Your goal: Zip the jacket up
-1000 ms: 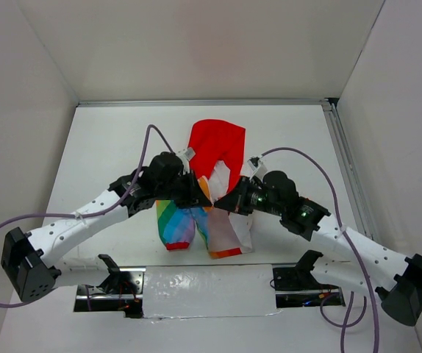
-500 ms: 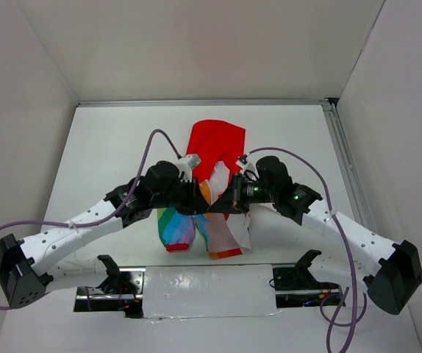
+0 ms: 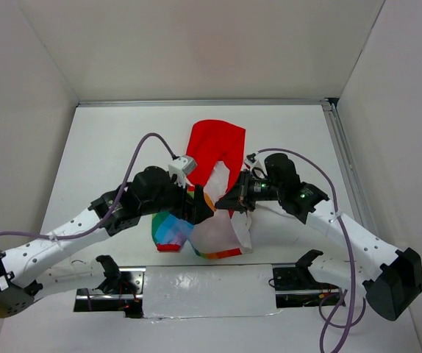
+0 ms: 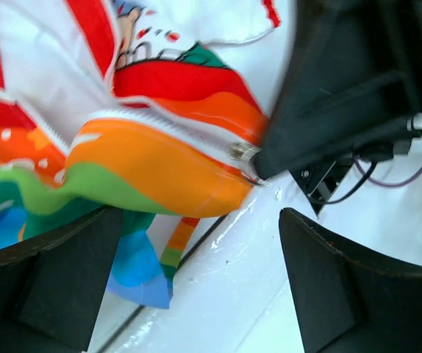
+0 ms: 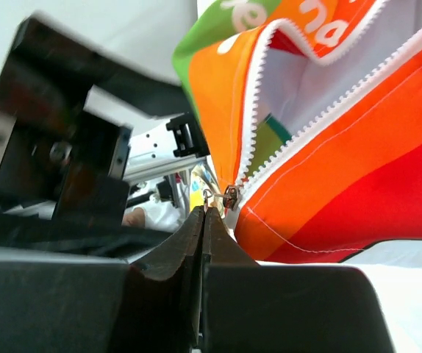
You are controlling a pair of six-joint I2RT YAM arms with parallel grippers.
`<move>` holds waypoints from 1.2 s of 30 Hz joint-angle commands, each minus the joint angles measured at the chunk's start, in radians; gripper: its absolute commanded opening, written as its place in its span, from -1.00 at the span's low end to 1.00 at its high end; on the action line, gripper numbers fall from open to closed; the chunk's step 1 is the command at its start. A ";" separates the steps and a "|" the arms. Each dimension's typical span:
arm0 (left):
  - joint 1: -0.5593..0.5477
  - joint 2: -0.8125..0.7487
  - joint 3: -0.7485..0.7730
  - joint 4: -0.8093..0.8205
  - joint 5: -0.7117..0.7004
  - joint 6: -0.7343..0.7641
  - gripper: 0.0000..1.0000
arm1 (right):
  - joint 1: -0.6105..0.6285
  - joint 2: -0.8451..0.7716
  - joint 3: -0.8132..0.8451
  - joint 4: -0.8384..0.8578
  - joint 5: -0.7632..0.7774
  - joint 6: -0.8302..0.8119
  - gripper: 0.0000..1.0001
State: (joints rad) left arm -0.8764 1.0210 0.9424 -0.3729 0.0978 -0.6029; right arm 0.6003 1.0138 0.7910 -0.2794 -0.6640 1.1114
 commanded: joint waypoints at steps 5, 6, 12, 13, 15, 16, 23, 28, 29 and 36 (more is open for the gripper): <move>-0.097 -0.101 -0.014 0.120 -0.066 0.218 0.99 | -0.054 0.012 0.004 0.054 -0.049 0.062 -1.00; -0.114 -0.105 -0.025 0.130 -0.081 0.241 0.99 | -0.060 0.014 0.005 0.055 -0.052 0.070 -1.00; -0.280 -0.044 -0.025 0.183 -0.354 0.386 0.82 | -0.074 0.028 0.016 0.066 -0.080 0.093 -1.00; -0.282 -0.024 -0.024 0.189 -0.363 0.420 0.79 | -0.074 0.029 0.013 0.071 -0.079 0.099 -1.00; -0.282 -0.015 -0.025 0.216 -0.388 0.440 0.71 | -0.080 0.034 0.013 0.074 -0.082 0.111 -1.00; -0.282 -0.012 -0.040 0.232 -0.401 0.462 0.67 | -0.082 0.037 0.011 0.083 -0.092 0.116 -1.00; -0.289 -0.002 -0.051 0.299 -0.458 0.500 0.46 | -0.085 0.046 0.019 0.106 -0.105 0.136 -1.00; -0.305 0.008 -0.060 0.339 -0.454 0.535 0.48 | -0.085 0.055 0.008 0.126 -0.111 0.151 -1.00; -0.305 0.008 -0.062 0.342 -0.439 0.548 0.48 | -0.086 0.058 0.005 0.132 -0.115 0.157 -1.00; -0.306 -0.010 -0.085 0.350 -0.406 0.560 0.48 | -0.091 0.069 0.008 0.163 -0.126 0.183 -1.00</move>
State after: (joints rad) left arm -1.1763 1.0267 0.8688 -0.0914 -0.3237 -0.0769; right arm 0.5163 1.0821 0.7906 -0.1963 -0.7570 1.2709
